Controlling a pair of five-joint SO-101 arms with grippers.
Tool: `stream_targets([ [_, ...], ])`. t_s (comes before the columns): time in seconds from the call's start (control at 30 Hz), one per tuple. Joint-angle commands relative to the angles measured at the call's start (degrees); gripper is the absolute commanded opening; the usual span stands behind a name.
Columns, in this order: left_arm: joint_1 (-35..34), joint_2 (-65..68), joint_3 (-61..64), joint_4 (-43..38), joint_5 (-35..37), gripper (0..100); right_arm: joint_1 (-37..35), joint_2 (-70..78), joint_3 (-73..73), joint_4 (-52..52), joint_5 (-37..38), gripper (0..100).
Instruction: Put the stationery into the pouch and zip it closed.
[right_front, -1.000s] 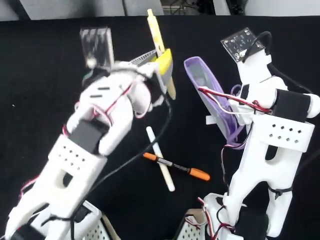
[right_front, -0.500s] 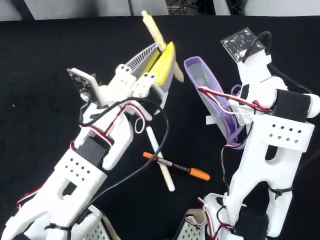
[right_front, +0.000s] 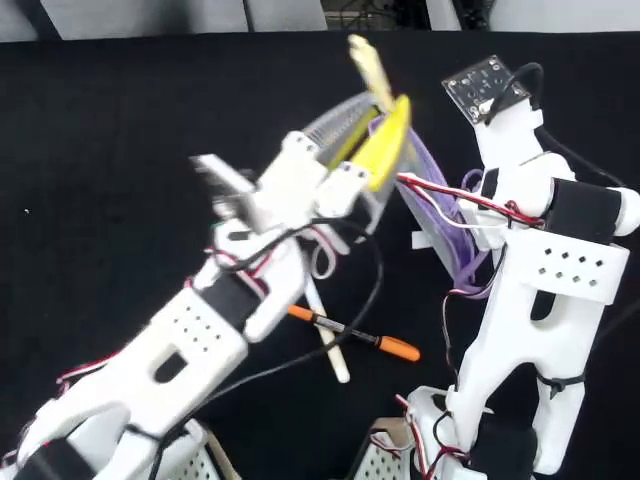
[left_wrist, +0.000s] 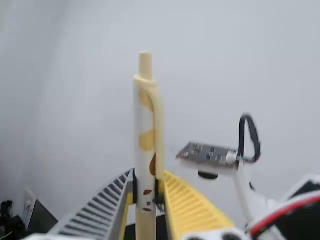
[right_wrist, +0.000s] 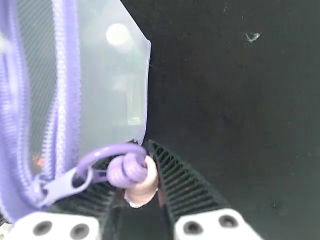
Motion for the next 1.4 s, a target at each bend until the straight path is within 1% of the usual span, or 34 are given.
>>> stream_targets([
  [0.0, -0.4, 4.22, -1.98, -1.49, -1.14, 3, -0.44, -1.36, -0.13, -0.97, -0.62, 1.1],
  [0.27, -2.59, 9.93, -2.07, -1.32, -1.23, 3, -0.44, -1.36, -0.13, -0.97, -0.62, 1.1],
  [0.3, -2.59, 10.9, -2.51, -0.97, -1.32, 5, -0.44, -1.36, -0.13, -0.97, -0.62, 1.1],
  [0.37, -2.15, 12.22, -2.86, 0.44, -1.05, 12, -0.44, -1.36, -0.13, -0.97, -0.62, 1.1],
  [0.4, -1.8, 12.66, -3.21, 2.55, -0.7, 15, -0.44, -1.36, -0.13, -0.97, -0.62, 1.1],
  [0.47, -0.84, 11.87, -5.23, 10.2, 2.37, 20, -0.44, -1.36, -0.13, -0.97, -0.62, 1.1],
  [0.63, -1.36, 8.26, -20.35, 37.63, 10.37, 26, -0.44, -1.36, -0.13, -0.88, -0.62, 1.1],
  [0.77, -6.73, 7.56, -31.78, 52.22, 14.51, 26, -0.44, -1.36, -0.13, -0.97, -0.62, 1.1],
  [0.87, -12.7, 8.09, -39.08, 61.19, 14.59, 26, -0.44, -1.36, -0.13, -0.97, -0.62, 1.1],
  [0.97, -17.89, 8.18, -43.3, 69.8, 14.33, 26, -0.44, -1.36, -0.13, -0.88, -0.62, 1.1],
  [1.0, -19.3, 8.18, -44.18, 72.35, 13.54, 26, -0.44, -1.36, -0.04, -0.79, -0.62, 1.1],
  [1.07, -21.41, 8.18, -45.23, 77.1, 8.0, 26, -0.44, -1.36, -0.04, -0.7, -0.62, 1.1],
  [1.23, -22.2, 8.18, -41.89, 85.45, -13.01, 26, -0.44, -1.36, -0.04, -0.7, -0.62, 1.1],
  [1.37, -21.93, 8.09, -36.79, 88.79, -26.46, 26, -0.44, -1.36, -0.04, -0.7, -0.62, 1.1],
])
